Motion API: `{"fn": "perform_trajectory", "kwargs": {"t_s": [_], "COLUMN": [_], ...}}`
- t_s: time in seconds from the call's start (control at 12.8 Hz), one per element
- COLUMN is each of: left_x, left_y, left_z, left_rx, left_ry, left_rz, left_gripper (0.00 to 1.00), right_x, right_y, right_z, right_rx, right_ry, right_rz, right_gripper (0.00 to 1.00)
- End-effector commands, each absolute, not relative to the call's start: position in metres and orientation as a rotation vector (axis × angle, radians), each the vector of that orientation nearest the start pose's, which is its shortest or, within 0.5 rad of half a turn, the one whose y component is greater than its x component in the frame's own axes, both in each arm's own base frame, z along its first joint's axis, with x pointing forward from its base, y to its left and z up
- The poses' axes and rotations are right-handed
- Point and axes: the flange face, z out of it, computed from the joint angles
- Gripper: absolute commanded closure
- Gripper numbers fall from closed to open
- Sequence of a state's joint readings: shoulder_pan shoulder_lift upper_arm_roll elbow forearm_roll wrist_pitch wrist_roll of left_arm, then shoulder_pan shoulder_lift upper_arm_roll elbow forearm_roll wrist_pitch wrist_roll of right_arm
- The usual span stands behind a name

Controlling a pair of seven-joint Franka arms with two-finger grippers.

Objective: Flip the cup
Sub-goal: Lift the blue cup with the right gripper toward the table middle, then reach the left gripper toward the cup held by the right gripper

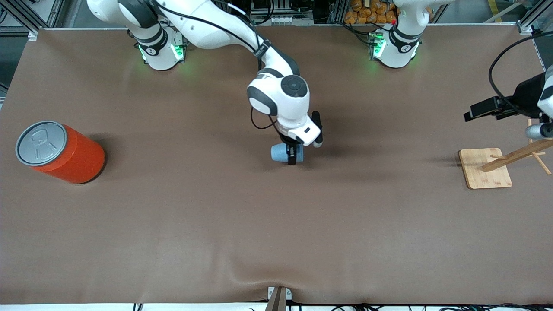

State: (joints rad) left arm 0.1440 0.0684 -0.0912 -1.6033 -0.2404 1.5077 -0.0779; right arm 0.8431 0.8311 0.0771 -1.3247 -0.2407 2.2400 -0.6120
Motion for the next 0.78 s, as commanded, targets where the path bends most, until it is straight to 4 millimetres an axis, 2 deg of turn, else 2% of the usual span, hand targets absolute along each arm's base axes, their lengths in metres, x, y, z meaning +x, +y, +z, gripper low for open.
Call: {"fn": "perform_trajectory", "kwargs": {"t_s": [0.0, 0.16, 0.31, 0.39, 0.55, 0.7], "left_x": [0.58, 0.594, 0.602, 0.604, 0.604, 0.598], "left_y": [-0.012, -0.028, -0.05, -0.056, -0.056, -0.063], "left_z": [0.544, 0.51, 0.467, 0.447, 0.423, 0.397], "left_rx": [-3.515, -3.571, -3.562, -3.565, -3.574, -3.644], "left_ry": [-0.222, -0.229, -0.163, -0.09, -0.025, -0.066], "left_rz": [0.383, 0.493, 0.628, 0.678, 0.714, 0.772], "left_gripper": [0.0, 0.0, 0.0, 0.0, 0.0, 0.0], "right_x": [0.458, 0.447, 0.444, 0.438, 0.435, 0.436], "right_y": [0.604, 0.611, 0.612, 0.615, 0.614, 0.612], "right_z": [0.221, 0.21, 0.208, 0.205, 0.189, 0.184], "right_rx": [1.992, 1.977, 2.02, 2.039, 2.019, 2.018], "right_ry": [2.223, 2.24, 2.203, 2.184, 2.18, 2.177], "right_rz": [0.175, 0.159, 0.157, 0.153, 0.13, 0.121], "right_gripper": [1.0, 1.0, 1.0, 0.99, 0.98, 0.98]}}
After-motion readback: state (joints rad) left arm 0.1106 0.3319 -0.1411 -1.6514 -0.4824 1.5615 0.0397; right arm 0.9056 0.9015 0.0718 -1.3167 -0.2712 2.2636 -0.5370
